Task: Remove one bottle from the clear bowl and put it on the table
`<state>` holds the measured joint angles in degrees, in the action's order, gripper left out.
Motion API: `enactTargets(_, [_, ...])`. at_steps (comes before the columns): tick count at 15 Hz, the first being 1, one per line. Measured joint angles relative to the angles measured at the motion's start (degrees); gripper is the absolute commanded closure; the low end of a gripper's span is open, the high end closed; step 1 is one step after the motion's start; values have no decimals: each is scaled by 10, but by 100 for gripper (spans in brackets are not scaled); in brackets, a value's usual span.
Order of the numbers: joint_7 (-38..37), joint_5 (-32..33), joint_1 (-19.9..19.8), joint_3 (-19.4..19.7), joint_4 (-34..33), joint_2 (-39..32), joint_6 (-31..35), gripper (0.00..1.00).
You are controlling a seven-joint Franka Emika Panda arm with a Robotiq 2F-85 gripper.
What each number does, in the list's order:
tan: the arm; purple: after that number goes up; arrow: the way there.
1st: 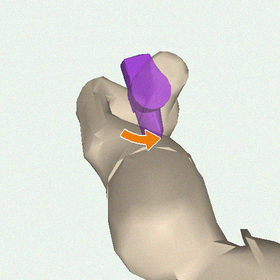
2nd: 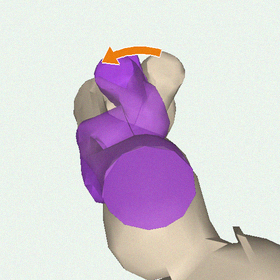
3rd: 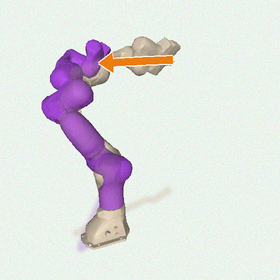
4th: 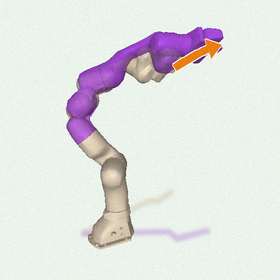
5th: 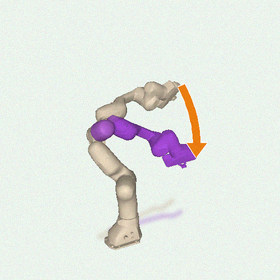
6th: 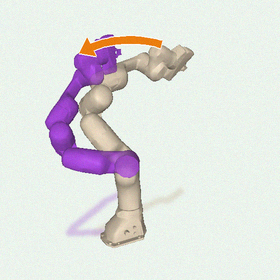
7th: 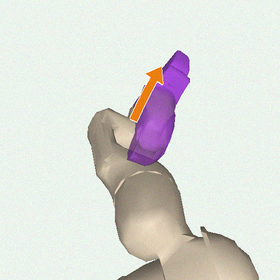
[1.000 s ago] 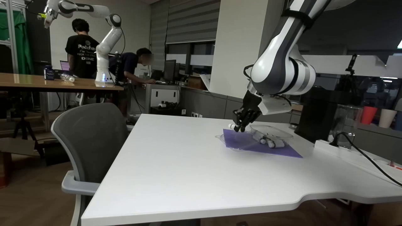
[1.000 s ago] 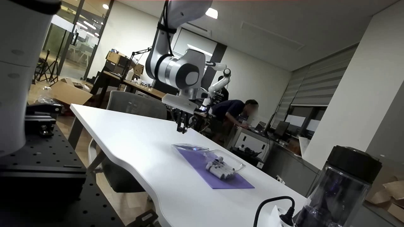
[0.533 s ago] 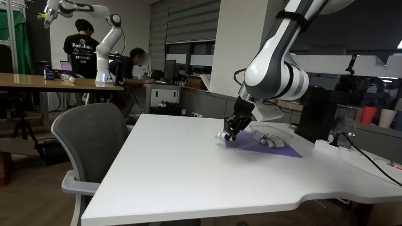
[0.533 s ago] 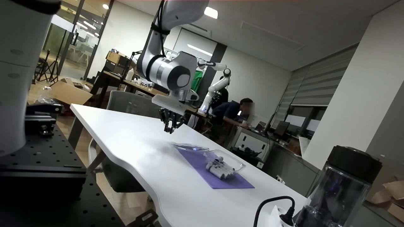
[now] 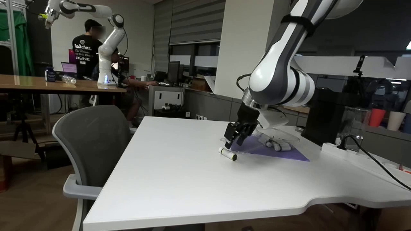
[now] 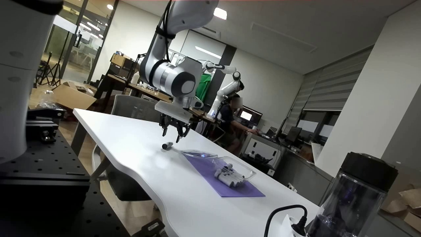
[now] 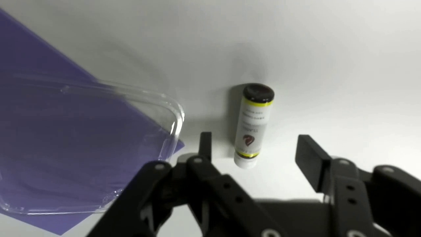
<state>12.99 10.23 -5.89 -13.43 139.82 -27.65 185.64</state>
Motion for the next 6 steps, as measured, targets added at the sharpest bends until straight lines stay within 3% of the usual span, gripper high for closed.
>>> enactTargets(6, [3, 0, -7, 0, 0, 16, 0, 0])
